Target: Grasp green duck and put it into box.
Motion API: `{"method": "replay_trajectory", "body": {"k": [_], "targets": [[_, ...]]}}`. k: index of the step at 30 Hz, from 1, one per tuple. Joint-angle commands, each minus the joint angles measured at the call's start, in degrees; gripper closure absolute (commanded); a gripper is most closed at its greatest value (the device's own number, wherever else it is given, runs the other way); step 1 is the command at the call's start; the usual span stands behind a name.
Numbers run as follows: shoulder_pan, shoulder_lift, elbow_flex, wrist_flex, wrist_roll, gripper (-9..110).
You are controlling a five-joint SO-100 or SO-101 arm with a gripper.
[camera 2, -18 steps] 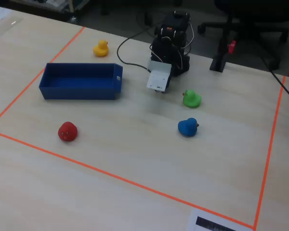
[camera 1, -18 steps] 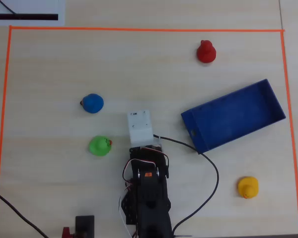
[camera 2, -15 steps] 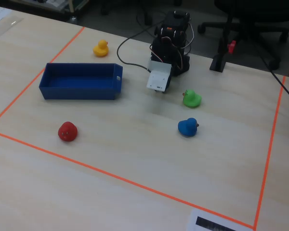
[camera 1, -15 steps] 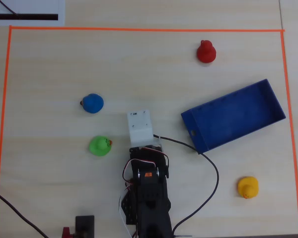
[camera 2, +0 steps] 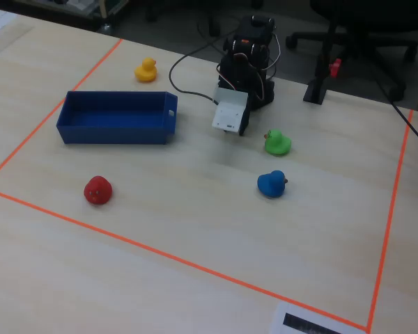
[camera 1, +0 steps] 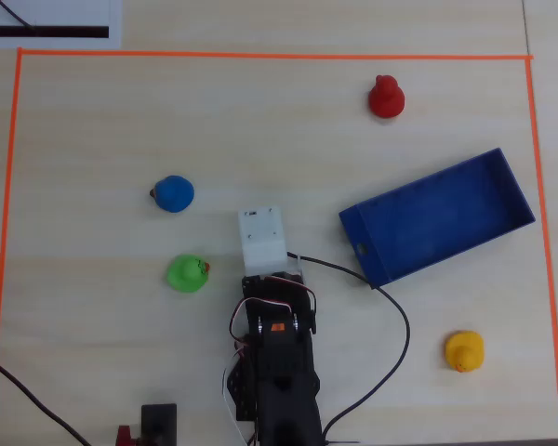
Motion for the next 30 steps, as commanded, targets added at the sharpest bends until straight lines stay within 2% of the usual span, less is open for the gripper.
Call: {"method": "replay_trajectory", "body": {"k": [1,30], "targets": [[0.62,-0.79,-0.18,1.49,0.35,87],[0.44,-0.79,-0.18,1.49,0.35,88]]}}
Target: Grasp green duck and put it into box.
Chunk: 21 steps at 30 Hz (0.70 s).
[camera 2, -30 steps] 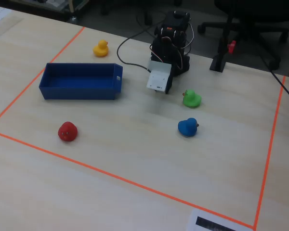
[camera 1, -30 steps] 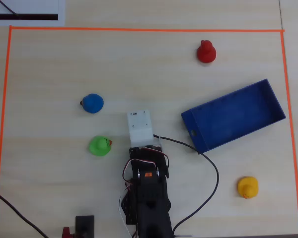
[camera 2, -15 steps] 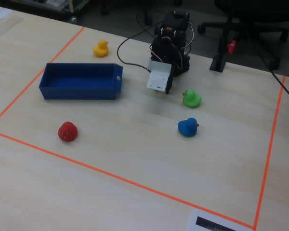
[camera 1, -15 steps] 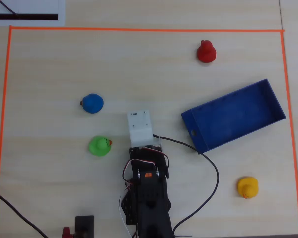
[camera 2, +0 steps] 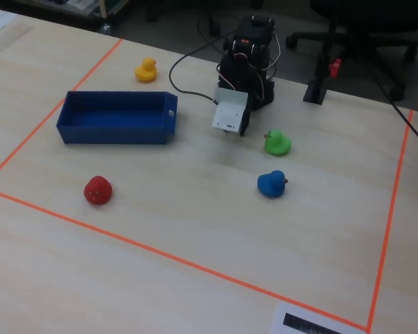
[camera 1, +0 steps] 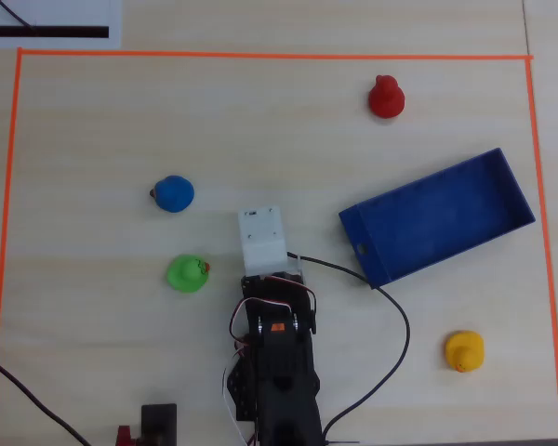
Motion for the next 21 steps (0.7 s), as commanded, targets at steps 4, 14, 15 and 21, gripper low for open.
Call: {"method": "replay_trajectory", "body": {"k": [4,14,15,21], "targets": [[0.44,-0.79,-0.18,1.49,0.35,89],[-1.32,-1.67,-2.11,0.53,-0.18,101],[-2.11,-2.55,-3.6,0.0,0.35,101],[-9.58,-14.68,-20.48,2.55,3.16,101]]}}
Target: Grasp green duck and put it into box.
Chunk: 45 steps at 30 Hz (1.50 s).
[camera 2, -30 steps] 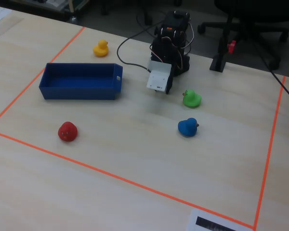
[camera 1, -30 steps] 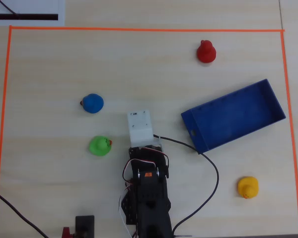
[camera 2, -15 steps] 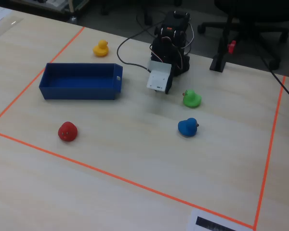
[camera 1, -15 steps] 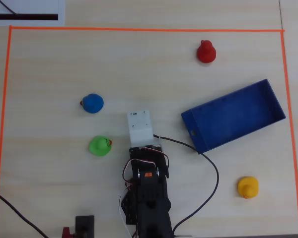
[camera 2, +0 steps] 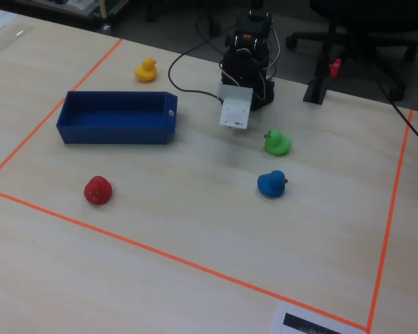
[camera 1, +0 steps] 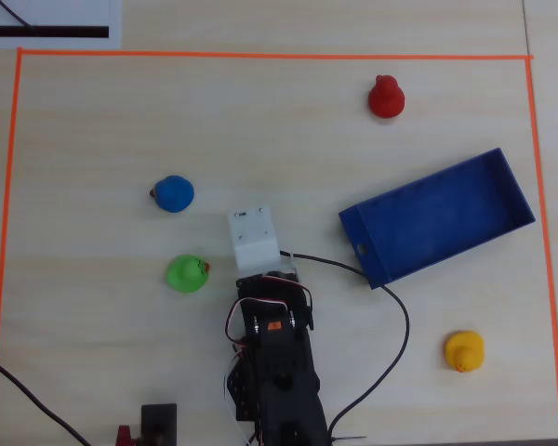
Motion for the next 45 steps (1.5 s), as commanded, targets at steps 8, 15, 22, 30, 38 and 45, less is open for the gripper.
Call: {"method": "replay_trajectory", "body": {"k": [8,15,22,30,38,45], "targets": [[-17.58,-26.19,-38.14,4.92,9.23,97],[-27.95,-36.12,-48.69,8.96,7.38,78],[-28.56,-37.0,-42.54,3.78,6.77,77],[-26.54,-43.86,-34.63,-9.93,10.46,73],[-24.96,-50.36,-31.2,-19.51,11.51,73],[-22.94,-54.23,-28.83,-20.57,13.01,72]]}}
